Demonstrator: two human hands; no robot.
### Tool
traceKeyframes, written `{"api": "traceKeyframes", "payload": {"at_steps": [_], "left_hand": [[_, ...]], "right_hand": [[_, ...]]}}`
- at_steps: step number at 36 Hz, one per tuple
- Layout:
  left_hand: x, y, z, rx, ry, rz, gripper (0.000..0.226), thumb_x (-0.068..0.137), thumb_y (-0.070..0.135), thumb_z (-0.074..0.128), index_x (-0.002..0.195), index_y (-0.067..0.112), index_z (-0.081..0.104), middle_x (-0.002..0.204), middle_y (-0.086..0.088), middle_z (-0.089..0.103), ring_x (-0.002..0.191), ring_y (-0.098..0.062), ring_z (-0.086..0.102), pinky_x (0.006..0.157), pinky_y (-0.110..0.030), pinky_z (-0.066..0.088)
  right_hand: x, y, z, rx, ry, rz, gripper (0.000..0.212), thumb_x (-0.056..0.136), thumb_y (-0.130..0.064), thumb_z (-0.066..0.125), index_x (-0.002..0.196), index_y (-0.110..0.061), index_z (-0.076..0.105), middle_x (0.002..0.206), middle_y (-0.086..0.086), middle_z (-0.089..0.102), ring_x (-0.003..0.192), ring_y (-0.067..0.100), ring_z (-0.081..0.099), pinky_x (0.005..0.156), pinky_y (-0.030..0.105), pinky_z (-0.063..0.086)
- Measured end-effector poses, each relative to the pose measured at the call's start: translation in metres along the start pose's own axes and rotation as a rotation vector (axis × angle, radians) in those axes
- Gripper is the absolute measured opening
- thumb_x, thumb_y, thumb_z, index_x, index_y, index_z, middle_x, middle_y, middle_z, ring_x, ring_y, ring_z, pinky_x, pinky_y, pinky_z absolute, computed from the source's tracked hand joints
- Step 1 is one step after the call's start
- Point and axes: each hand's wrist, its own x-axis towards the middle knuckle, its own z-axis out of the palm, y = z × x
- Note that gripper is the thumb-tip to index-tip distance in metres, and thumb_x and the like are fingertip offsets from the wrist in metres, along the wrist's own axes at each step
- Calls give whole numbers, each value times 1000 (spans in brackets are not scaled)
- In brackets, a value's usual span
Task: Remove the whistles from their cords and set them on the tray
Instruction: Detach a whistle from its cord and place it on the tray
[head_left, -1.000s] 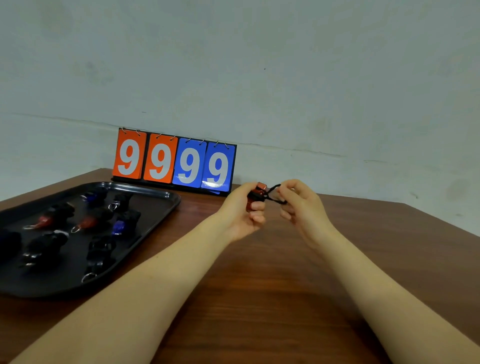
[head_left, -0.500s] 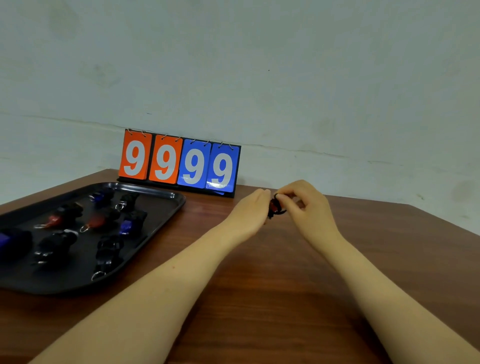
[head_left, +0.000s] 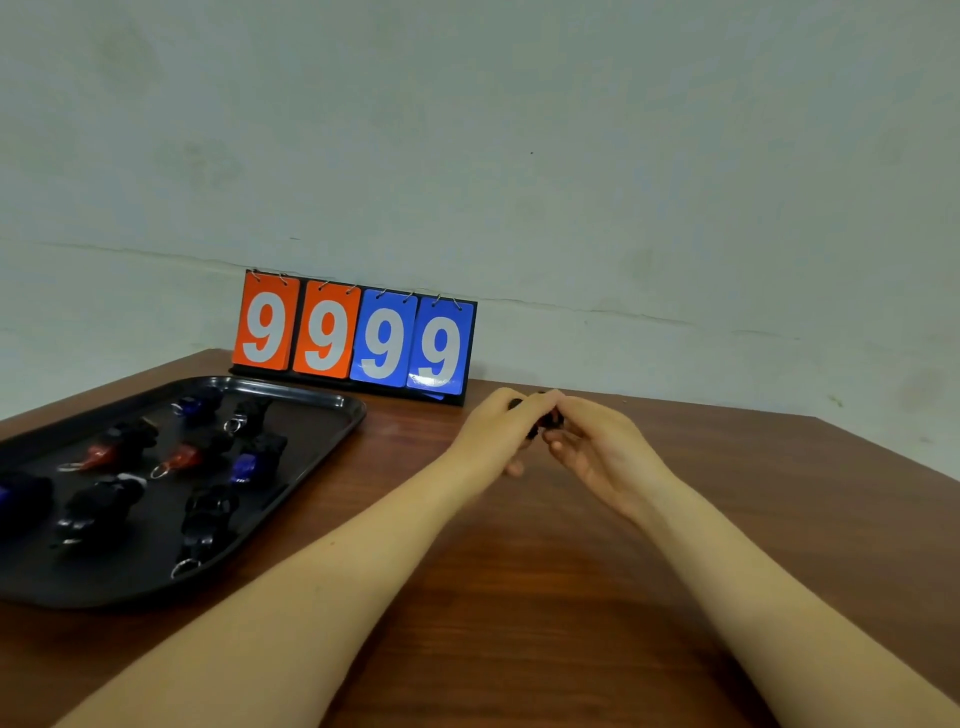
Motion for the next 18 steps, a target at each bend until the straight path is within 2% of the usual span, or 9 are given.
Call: {"api": "traceKeyframes", "payload": {"at_steps": [2,5,10,13,16,18], "left_hand": [[0,0,0,-56,-12,-32,32,94,44,53,106,15,57,73,5,51,59,-6,45,46,-20,37],[0,3,1,-164,-11,-67,27,96,38,50,107,14,55,70,3,48,56,-7,41,42,-20,34],[-2,5,-3,-298,4,-95,22,95,34,50,88,15,56,53,4,41,41,-7,31,40,-21,29],[-4,8,-5,-422,10,-103,23,94,32,51,80,14,56,49,5,33,41,-8,24,39,-20,22],[-7,10,-4,-482,-27,-107,25,93,32,51,76,14,53,48,6,27,40,-8,19,38,-21,16],[-7,9,-2,-488,-88,-127,25,94,34,49,81,13,52,48,6,25,38,-7,18,37,-21,15]], "right_hand": [[0,2,1,-9,29,-28,19,97,-14,53,93,-2,67,72,3,63,64,10,55,58,19,49],[2,2,0,1,19,-60,18,95,-14,55,96,0,67,73,5,64,66,11,57,61,20,50],[1,1,2,-35,-55,-80,16,92,-3,56,103,3,67,74,5,65,68,11,59,62,18,51],[2,-1,3,-94,-12,-100,14,91,2,56,98,-1,68,68,1,64,62,9,55,58,17,48],[3,-5,0,-407,130,-230,12,91,-2,58,93,-6,69,64,0,59,57,8,52,54,17,44],[2,-7,-1,-641,208,-353,12,91,-5,59,89,-12,68,68,-5,62,55,0,54,55,14,44]]}}
